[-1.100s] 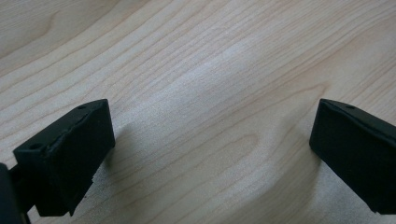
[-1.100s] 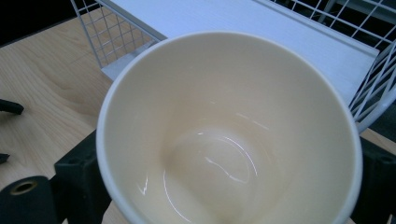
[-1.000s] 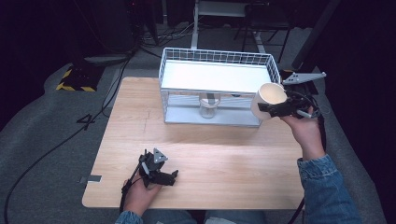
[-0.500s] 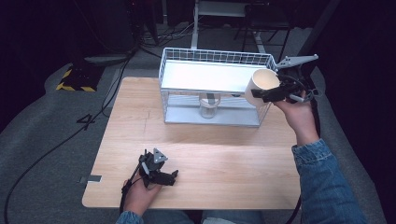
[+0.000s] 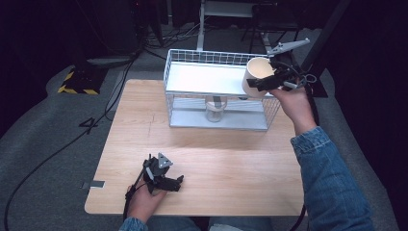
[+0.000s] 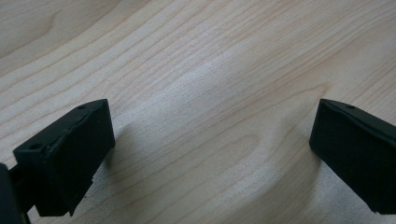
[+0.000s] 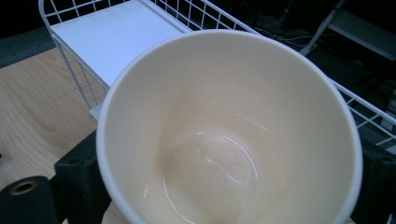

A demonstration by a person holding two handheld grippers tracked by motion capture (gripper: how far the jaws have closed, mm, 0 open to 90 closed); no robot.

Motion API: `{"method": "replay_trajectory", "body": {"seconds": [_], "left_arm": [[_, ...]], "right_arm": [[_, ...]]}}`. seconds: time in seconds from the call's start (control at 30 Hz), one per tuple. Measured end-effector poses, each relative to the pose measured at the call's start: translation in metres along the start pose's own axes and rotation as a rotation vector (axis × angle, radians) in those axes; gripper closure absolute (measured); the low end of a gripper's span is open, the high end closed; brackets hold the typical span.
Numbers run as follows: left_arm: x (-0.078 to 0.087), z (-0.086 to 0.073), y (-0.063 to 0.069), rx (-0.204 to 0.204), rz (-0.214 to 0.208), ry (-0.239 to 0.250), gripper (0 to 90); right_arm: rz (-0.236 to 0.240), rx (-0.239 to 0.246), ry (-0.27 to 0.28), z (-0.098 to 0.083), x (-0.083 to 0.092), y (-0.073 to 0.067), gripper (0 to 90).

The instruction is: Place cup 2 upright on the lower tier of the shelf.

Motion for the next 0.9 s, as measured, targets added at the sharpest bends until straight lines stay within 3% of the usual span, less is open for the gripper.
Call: {"method": "replay_trajectory", "body": {"seconds": [0.3,0.5,0.77,0.9], "left_arm": [[0.000,0.000,0.000,0.001,0.001,0.001,0.5],[0.000,0.000,0.000,0.001,0.000,0.001,0.5],[0.000,0.000,0.000,0.002,-0.001,0.001,0.5],[0.000,0.000,0.000,0.001,-0.001,0.000,0.5]], "right_arm": [[-0.005,-0.002,-0.024,0.013,-0.029,0.002,9.5],[-0.022,-0.004,-0.051,0.015,-0.048,0.008,9.5],[-0.011,-0.014,-0.076,0.014,-0.066,0.009,9.5],[0.003,-0.059,-0.091,0.009,-0.077,0.009,9.5]]}}
Point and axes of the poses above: each handheld gripper's, and its own axes: x roughly backward along the jaws, z roughly out of its top, y roughly to its right, the point moved 8 cm from there along -x, roughly forward along the jaws, and after that the axes turned 12 degrees about y, right-handed, at the moved point
